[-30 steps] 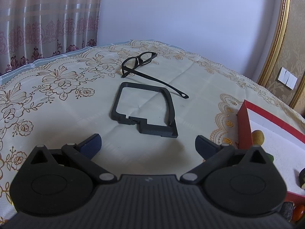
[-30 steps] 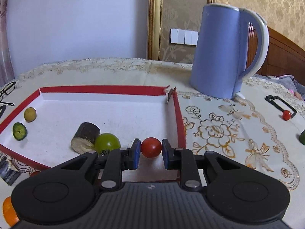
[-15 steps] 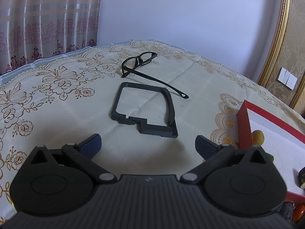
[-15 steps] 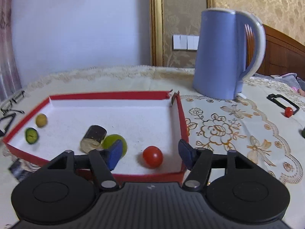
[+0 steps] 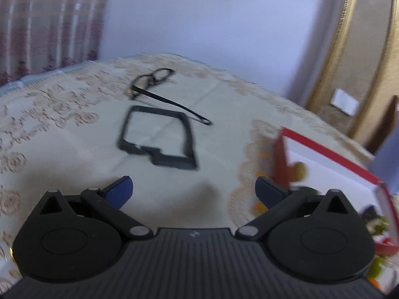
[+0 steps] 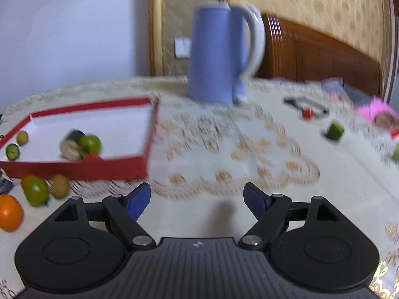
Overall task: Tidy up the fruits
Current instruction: 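Move the left gripper toward another dark cut cylinder piece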
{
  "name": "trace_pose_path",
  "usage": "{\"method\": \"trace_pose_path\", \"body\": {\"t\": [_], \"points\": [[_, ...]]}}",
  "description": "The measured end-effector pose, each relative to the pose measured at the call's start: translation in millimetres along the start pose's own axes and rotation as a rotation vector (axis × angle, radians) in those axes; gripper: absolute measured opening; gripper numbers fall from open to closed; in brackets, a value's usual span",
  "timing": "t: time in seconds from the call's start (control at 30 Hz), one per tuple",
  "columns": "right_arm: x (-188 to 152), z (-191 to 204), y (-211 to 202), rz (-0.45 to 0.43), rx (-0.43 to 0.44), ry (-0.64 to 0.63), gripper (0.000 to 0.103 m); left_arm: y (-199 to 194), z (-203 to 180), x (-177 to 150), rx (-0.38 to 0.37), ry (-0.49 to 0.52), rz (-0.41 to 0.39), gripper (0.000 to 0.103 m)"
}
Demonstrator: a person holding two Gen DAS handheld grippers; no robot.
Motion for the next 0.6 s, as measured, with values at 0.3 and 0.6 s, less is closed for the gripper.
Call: {"method": "trace_pose_path", "body": {"t": [0.3,0.6], "points": [[-9.3,-4.2,13.6,0.069,-0.019,0.005,0.099,-45.7,-71.3,-27.7,-0.162,0.239,-0.010,0.103],[-10.3,-6.8,14.8,0.083,-0.022,0.019,0.103,-46.2,-120.5,-57.2,-0.234,0.394,0.025,0.103]]}}
Point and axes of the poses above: each gripper's, at about its wrist camera, not at the fingertips, and y roughly the way its jaws point, z to its left, x to its top, the point moved 10 cm from there along y, roughly the way its jaws point, and after that the axes turned 3 degrees about -x, right-handed, at the moved point
